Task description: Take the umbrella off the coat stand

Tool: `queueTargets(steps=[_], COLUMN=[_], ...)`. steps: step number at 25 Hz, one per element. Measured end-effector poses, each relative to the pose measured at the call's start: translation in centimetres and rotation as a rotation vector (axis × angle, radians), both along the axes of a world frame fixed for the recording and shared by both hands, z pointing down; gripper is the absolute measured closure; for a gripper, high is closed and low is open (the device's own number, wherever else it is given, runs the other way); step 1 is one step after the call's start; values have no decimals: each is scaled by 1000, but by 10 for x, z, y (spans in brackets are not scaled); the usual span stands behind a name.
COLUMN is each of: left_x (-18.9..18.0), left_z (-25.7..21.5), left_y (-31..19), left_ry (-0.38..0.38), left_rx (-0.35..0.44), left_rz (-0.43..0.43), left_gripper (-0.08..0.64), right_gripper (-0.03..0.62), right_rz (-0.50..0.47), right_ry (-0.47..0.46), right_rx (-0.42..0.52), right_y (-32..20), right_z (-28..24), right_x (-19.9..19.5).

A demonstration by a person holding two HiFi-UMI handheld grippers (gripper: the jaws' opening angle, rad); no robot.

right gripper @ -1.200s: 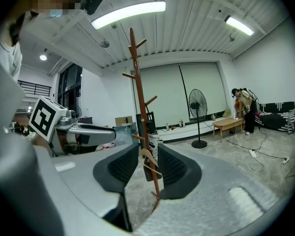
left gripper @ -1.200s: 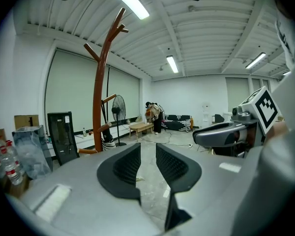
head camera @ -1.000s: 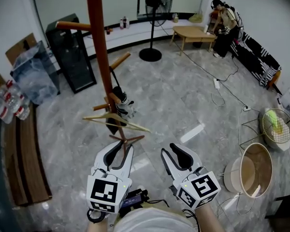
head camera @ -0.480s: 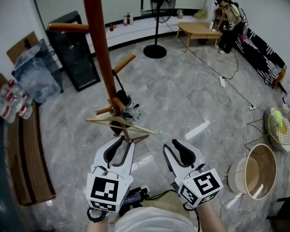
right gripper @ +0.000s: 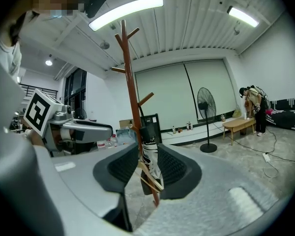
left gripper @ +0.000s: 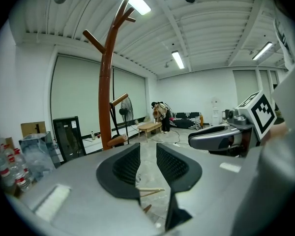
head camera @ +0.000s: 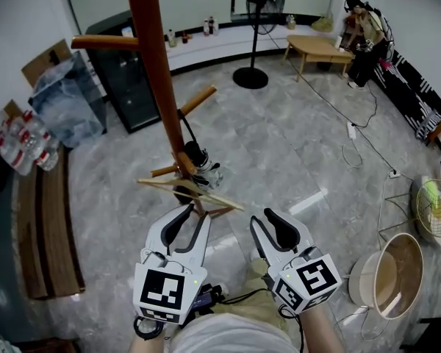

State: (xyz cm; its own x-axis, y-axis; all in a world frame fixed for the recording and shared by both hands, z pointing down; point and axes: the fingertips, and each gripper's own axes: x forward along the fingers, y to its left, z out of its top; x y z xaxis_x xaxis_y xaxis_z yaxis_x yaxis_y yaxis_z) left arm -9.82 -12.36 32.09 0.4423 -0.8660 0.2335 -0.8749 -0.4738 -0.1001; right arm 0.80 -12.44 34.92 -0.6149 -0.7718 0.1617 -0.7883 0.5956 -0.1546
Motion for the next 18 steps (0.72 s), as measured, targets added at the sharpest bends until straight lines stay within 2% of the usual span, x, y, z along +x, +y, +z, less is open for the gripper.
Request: queueTargets(steps=[13, 18], left_x=[-7, -14], left_z=[-21, -29], left_y=[-48, -57], left_ry=[5, 1], left_rx=[12, 22], left_rz=[-170, -255], left_gripper=[449, 445], right_gripper=[476, 476], right_rz=[-185, -294], right_ry=[1, 11], right_rx=[23, 50], right_y=[-73, -95], right_z=[-13, -24], right_x=[-13, -25])
